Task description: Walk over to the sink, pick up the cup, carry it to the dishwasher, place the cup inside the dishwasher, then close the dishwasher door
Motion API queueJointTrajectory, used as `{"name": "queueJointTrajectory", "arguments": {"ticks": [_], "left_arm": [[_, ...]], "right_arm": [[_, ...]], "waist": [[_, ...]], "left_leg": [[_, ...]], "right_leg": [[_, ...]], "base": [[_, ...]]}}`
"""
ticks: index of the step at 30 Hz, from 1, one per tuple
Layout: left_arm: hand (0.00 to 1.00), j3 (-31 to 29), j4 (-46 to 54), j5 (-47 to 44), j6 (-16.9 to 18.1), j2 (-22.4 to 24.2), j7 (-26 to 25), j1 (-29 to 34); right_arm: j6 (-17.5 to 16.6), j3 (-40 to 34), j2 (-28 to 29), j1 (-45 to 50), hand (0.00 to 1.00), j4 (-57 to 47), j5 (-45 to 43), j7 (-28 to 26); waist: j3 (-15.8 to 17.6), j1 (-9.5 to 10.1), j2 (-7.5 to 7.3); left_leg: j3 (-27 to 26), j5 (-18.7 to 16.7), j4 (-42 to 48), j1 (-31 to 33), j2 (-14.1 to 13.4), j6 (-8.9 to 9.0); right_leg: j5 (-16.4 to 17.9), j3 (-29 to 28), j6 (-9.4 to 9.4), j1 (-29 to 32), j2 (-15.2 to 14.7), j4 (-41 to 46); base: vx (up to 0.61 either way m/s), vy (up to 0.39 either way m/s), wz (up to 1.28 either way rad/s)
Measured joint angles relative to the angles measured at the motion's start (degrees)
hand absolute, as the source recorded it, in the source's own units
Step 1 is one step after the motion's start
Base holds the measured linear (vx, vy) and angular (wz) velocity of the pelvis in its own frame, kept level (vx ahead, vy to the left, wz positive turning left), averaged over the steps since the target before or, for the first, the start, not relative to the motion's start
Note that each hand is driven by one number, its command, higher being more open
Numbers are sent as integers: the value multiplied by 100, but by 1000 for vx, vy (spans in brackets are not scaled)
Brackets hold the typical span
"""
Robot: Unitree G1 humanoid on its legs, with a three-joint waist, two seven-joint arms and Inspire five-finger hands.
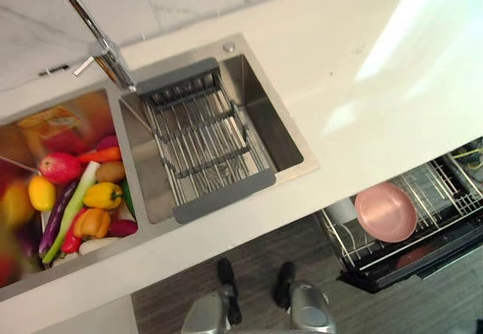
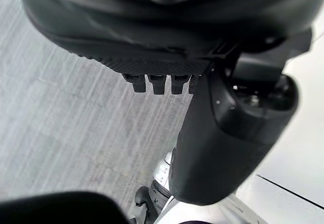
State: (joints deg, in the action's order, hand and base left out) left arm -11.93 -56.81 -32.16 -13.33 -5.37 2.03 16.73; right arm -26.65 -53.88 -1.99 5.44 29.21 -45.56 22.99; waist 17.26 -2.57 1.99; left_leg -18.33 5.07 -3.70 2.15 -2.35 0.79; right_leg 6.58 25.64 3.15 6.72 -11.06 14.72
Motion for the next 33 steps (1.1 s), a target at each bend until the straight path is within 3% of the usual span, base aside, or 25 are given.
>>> {"name": "queueJointTrajectory", "arguments": {"ticks": [4,5,8,12,19,25,29,33], "left_arm": [[100,115,-14,7,-4,48,-85,-2],[100,117,-13,15,48,108,-85,-4],[100,127,-6,8,271,162,-24,34],[100,339,-19,29,366,108,-12,49],[100,351,-38,426,490,108,99,71],[100,357,-39,646,584,219,300,146],[100,331,-55,768,653,239,444,169],[100,320,-51,849,847,233,627,166]], "right_arm": [[-47,944,385,-72,100,2,-479,-746],[-57,1149,433,-150,100,2,-530,-964],[-209,1225,438,-162,100,32,-790,-1059],[-122,1516,250,-204,100,36,-1041,-1263],[429,1711,-342,-522,100,538,-1534,-1725],[1003,1881,-765,-798,100,664,-1930,-2498],[1313,2395,-854,-828,100,661,-2063,-3238],[1629,2765,-965,-756,100,519,-1989,-3300]], "waist": [[-83,81,73],[-106,183,110],[-141,343,161],[-181,321,191],[-219,334,208],[-368,404,445],[-489,399,670],[-516,398,744]], "left_leg": [[-260,17,3,91,-65,22],[-258,35,1,96,-60,46],[-199,165,-9,89,-41,128],[-59,222,-31,118,61,77],[379,313,-26,16,191,115],[695,403,-24,106,202,256],[844,368,-25,200,105,226],[920,339,-113,242,-49,240]], "right_leg": [[3,218,8,-9,-102,0],[4,308,17,-52,-141,-1],[6,510,84,-178,-217,2],[-27,632,120,-197,-311,33],[-47,1052,205,-570,-431,-20],[-45,1349,248,-686,-412,-85],[-202,1250,148,-671,-135,-370],[-425,1192,47,-704,229,-877]], "base": [[-53,15,32],[-7,21,45],[14,27,36],[51,38,23],[6,21,30],[-63,-7,23],[-81,-52,-19],[-67,-95,-22]]}}
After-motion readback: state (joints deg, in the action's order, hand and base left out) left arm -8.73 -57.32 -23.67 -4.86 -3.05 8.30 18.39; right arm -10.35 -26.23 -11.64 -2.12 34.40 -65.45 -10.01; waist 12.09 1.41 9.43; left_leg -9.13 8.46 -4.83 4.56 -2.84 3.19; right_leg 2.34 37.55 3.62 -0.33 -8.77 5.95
